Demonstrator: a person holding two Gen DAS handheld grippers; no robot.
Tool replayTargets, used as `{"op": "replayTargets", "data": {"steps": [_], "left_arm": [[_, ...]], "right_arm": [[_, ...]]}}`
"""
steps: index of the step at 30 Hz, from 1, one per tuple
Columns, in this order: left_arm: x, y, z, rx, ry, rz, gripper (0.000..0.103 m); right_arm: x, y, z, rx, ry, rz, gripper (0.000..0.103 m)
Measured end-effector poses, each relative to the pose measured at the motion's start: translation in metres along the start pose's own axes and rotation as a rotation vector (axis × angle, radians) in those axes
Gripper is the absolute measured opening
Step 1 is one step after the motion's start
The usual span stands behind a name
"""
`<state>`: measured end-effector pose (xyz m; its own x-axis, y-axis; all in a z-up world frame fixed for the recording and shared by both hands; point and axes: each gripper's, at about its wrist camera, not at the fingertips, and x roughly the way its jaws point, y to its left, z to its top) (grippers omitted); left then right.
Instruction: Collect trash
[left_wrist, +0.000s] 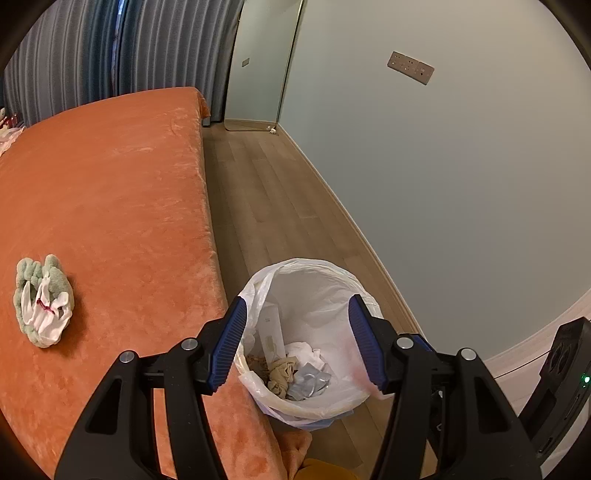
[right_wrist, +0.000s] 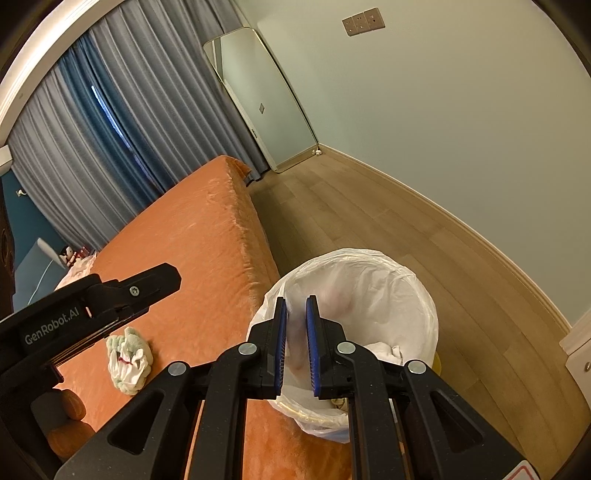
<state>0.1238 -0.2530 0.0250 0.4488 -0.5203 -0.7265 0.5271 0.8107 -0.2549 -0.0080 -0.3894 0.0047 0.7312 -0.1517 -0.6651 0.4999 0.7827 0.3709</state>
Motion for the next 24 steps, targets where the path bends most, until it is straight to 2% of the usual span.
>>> {"op": "replayTargets", "data": {"steps": [24], "left_arm": [[-0.008, 0.045, -0.008, -0.076, 0.011, 0.041, 0.054]], "right_arm": [[0.003, 0.031, -0.004, -0.059, 0.023, -0.004, 0.014]]}}
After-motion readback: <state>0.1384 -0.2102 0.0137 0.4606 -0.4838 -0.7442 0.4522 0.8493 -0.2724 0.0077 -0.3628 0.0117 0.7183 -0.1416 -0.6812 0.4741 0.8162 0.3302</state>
